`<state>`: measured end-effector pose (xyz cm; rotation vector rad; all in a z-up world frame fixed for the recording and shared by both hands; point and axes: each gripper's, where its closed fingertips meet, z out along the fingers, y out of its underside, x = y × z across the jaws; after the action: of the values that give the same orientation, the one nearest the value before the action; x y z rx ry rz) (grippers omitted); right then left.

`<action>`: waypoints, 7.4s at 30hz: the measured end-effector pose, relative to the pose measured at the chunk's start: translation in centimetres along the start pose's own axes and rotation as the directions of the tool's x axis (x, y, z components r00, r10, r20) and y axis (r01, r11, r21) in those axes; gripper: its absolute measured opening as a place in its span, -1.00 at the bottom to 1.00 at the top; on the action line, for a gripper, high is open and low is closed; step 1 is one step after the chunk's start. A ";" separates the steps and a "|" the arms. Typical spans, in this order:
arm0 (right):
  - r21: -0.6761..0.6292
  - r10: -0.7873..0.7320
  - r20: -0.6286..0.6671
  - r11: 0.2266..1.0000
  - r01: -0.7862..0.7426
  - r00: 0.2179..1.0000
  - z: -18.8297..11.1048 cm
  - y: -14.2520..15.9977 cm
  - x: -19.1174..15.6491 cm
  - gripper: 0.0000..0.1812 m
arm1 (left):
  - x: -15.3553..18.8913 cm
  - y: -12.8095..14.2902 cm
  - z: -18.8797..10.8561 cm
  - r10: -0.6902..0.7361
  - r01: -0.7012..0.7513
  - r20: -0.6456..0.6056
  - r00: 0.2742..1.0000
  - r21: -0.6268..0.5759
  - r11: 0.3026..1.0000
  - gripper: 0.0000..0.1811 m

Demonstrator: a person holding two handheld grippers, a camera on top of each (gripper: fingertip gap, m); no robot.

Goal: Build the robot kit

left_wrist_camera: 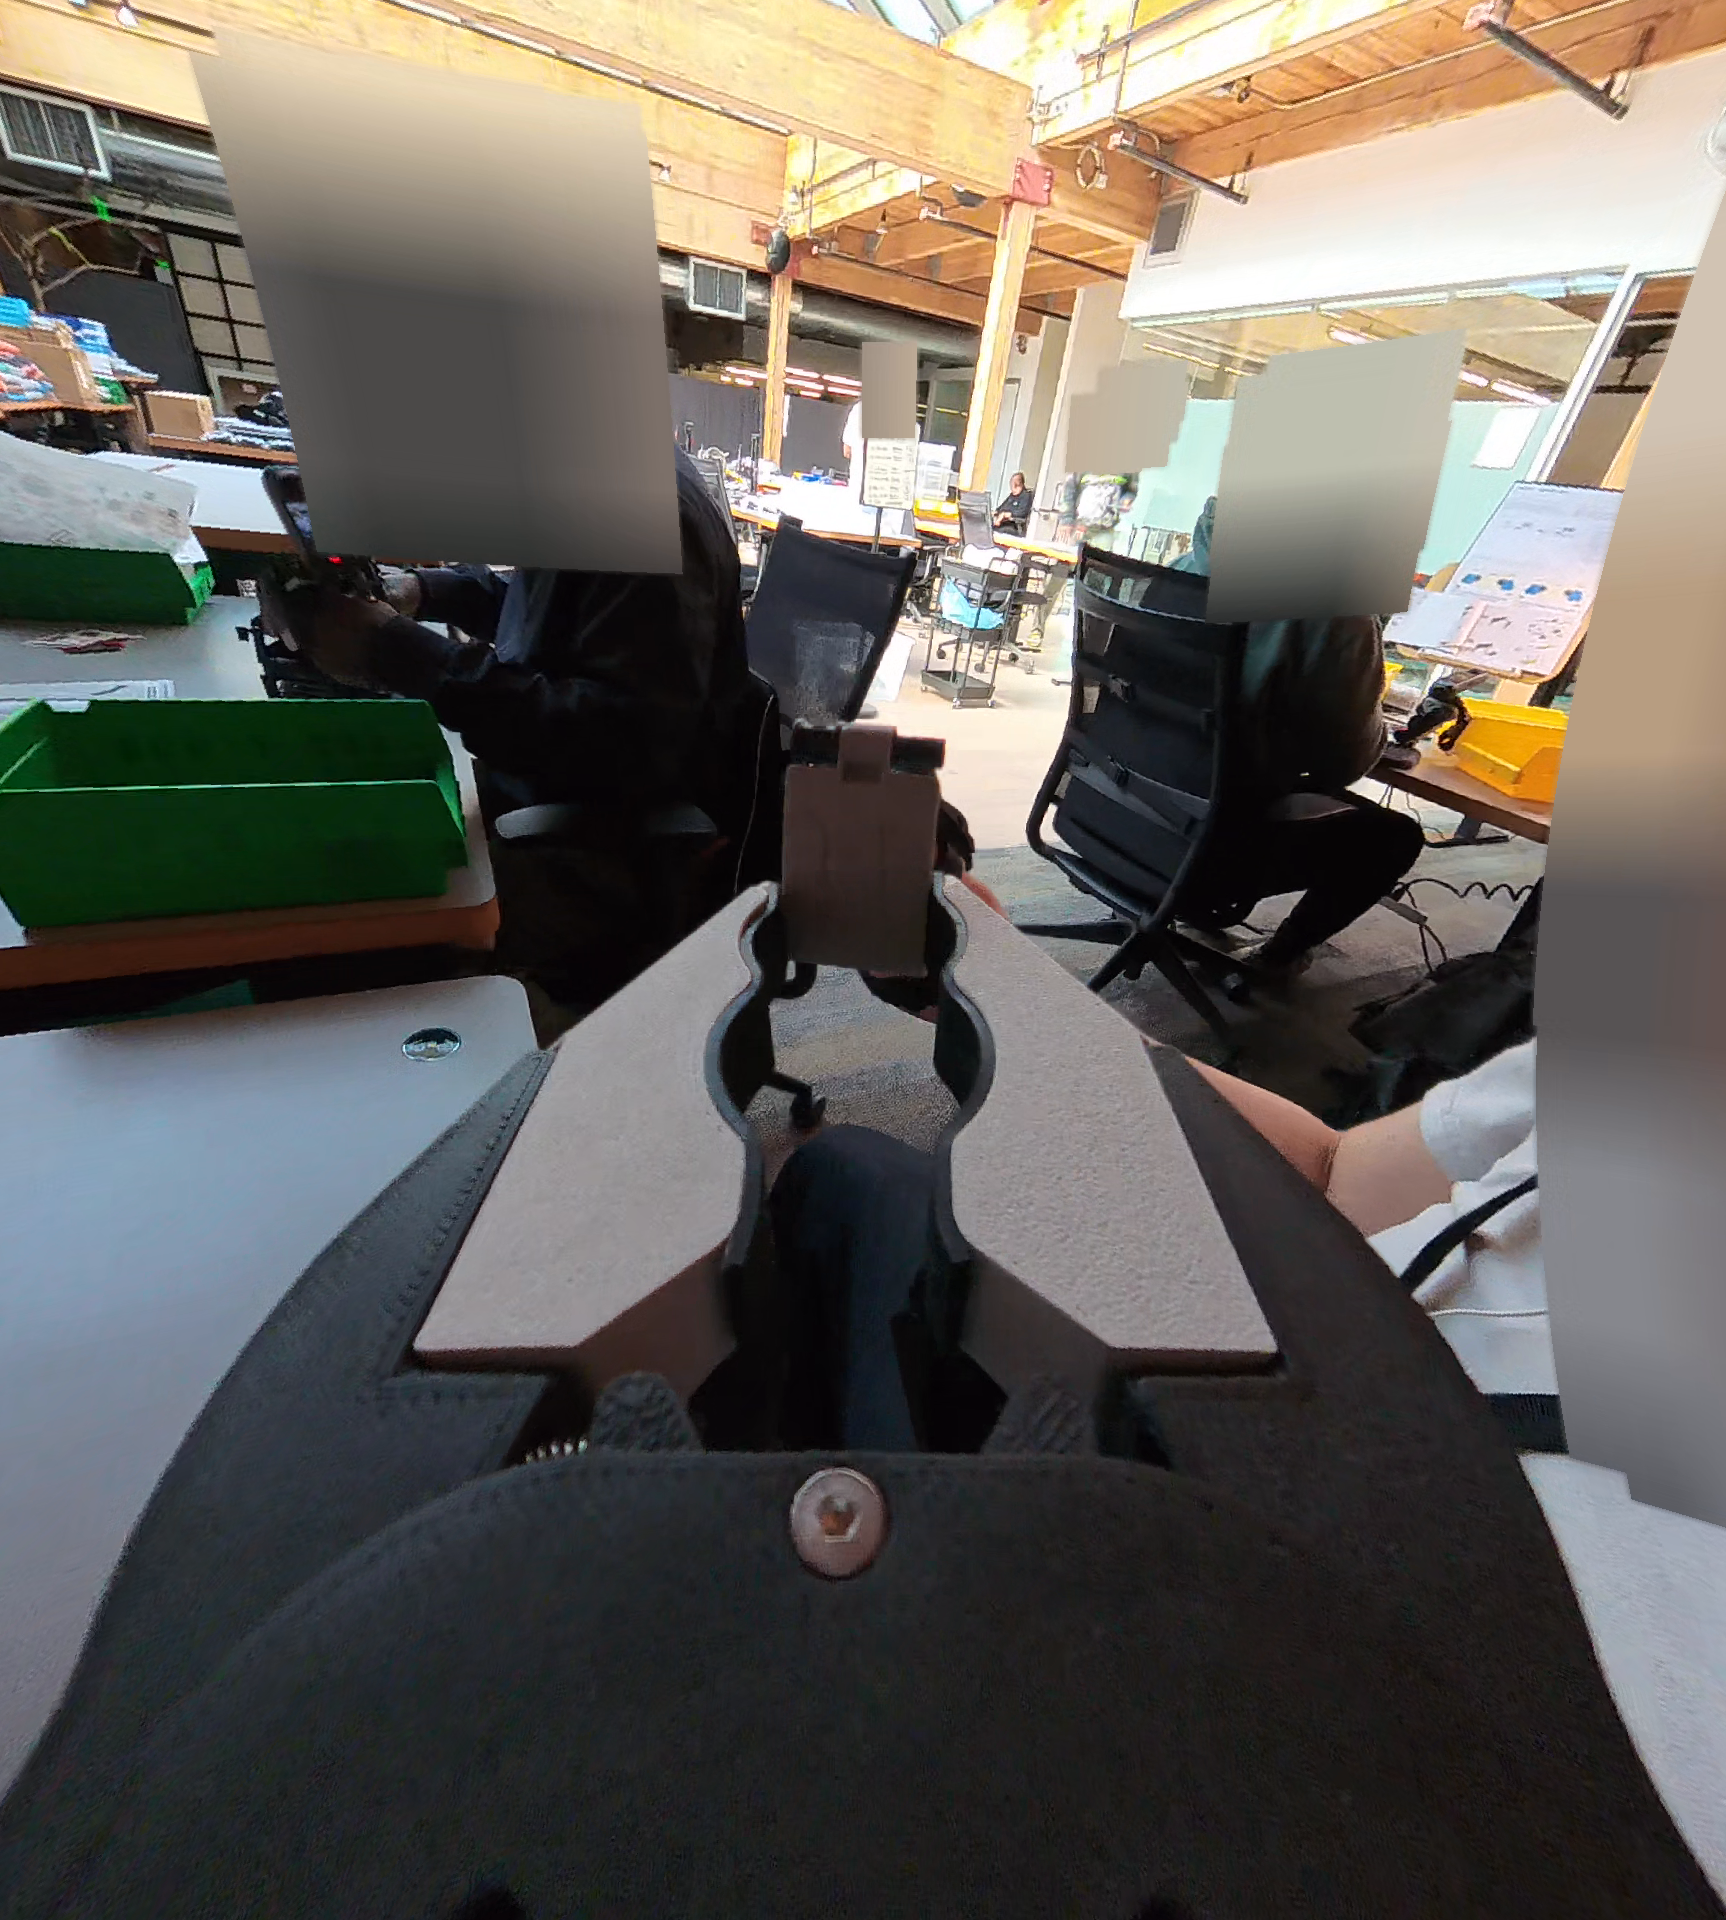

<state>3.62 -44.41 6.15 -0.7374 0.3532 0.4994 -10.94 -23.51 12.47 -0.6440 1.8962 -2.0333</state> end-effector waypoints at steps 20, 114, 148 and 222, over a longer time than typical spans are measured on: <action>-0.687 -0.570 -0.119 0.638 0.348 0.813 11.4 22.4 15.9 -0.91 | -5.6 6.3 -3.1 -0.253 0.281 0.316 0.914 -0.046 0.958 -0.73; -0.409 0.636 0.702 -0.009 0.913 0.320 15.1 54.9 8.3 -0.77 | -6.0 25.1 -29.6 -0.275 0.651 0.846 0.457 -0.107 0.751 -0.72; -0.529 0.375 0.800 0.073 0.846 0.468 16.3 54.8 4.9 -0.96 | -8.6 27.8 -30.2 -0.013 0.693 0.888 0.460 -0.350 0.631 -0.72; -0.287 0.055 0.958 0.138 0.948 0.282 14.4 54.4 0.8 -0.97 | -3.4 22.4 -28.3 -0.834 0.832 0.142 0.534 -0.266 0.487 -1.00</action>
<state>-23.62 0.55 -14.06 -1.5438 -1.3891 0.1566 -24.30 0.55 -11.19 -1.9997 2.1414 -2.1816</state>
